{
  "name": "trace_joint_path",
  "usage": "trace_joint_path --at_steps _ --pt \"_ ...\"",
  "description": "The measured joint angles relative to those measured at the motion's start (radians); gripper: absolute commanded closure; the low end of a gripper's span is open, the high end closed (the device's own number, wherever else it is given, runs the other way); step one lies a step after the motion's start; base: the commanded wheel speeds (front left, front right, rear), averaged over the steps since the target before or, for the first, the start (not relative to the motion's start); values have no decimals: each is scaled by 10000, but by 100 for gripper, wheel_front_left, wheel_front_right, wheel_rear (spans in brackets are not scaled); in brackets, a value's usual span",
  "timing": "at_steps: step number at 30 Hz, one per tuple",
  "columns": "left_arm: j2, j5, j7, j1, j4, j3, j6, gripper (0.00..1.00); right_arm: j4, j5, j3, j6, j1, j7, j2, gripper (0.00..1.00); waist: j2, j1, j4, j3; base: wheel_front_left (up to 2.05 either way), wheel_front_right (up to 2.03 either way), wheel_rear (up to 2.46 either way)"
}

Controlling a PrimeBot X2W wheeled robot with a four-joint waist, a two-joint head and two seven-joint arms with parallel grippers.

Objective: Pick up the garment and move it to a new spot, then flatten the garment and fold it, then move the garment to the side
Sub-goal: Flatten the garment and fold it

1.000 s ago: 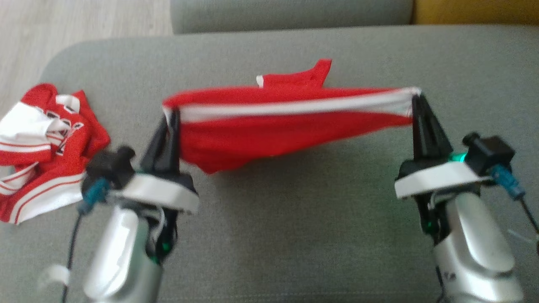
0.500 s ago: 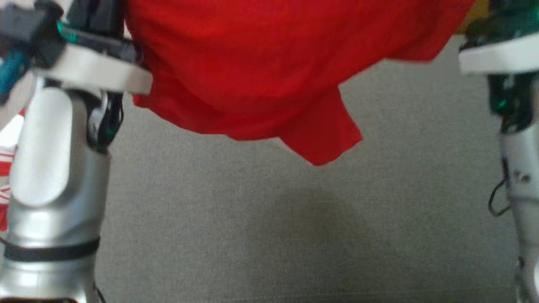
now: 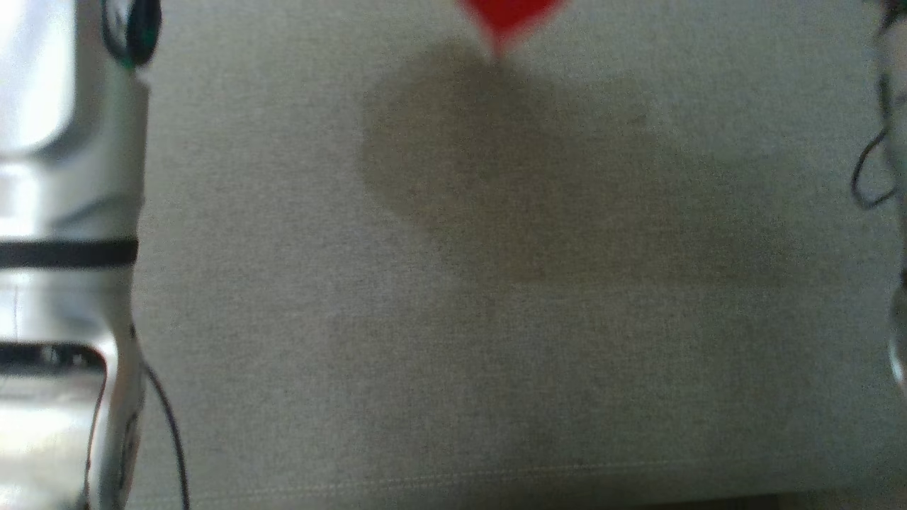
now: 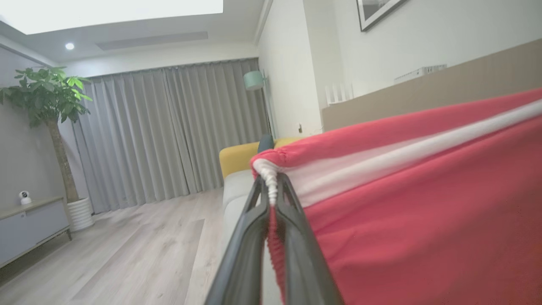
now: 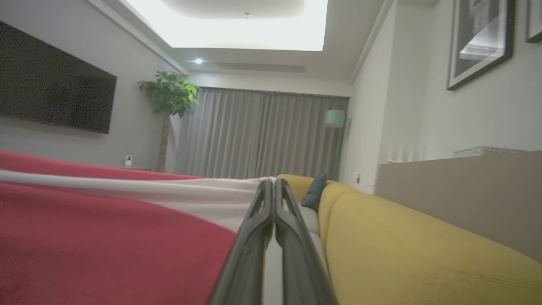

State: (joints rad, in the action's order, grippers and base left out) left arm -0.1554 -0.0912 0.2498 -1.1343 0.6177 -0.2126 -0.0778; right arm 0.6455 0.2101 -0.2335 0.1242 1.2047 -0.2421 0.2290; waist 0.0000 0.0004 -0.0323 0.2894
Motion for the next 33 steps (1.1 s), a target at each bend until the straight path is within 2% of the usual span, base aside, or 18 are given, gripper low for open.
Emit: trace_joint_path --at_steps 3,7,10,14,18,22,26,33 --pt "343 -157 73 -690 151 148 2 100 454 -219 738 2 706 -134 -19 100 0 -1 -111 234 0 0 0" --pt "731 -416 73 110 284 320 -2 100 385 -240 1012 2 251 -148 -194 100 0 -3 -261 242 0 0 0" --pt "928 -568 73 1741 579 351 2 100 487 299 920 2 -1308 -146 -545 100 0 -3 -342 149 0 0 0" --pt "1241 -1057 63 4489 1003 558 82 100 677 936 543 2 -4311 -130 -947 100 0 -4 -506 -58 0 0 0" --pt "1329 -1463 59 6466 1043 658 132 100 284 1365 81 2 -6531 -130 -1129 100 0 -4 -690 -307 0 0 0" --pt "1302 -2219 59 7563 786 479 213 100 -493 1739 -142 2 -7747 -130 -1214 100 0 -4 -819 -584 0 0 0" --pt "1281 -3016 59 8848 -46 35 562 100 -1135 2144 -136 2 -9335 -130 -1172 100 0 -4 -805 -1093 0 0 0" --pt "1275 -3093 59 10777 -1195 -305 780 100 -2163 2376 -92 2 -10913 -130 -869 100 1 -5 -680 -2069 0 0 0"
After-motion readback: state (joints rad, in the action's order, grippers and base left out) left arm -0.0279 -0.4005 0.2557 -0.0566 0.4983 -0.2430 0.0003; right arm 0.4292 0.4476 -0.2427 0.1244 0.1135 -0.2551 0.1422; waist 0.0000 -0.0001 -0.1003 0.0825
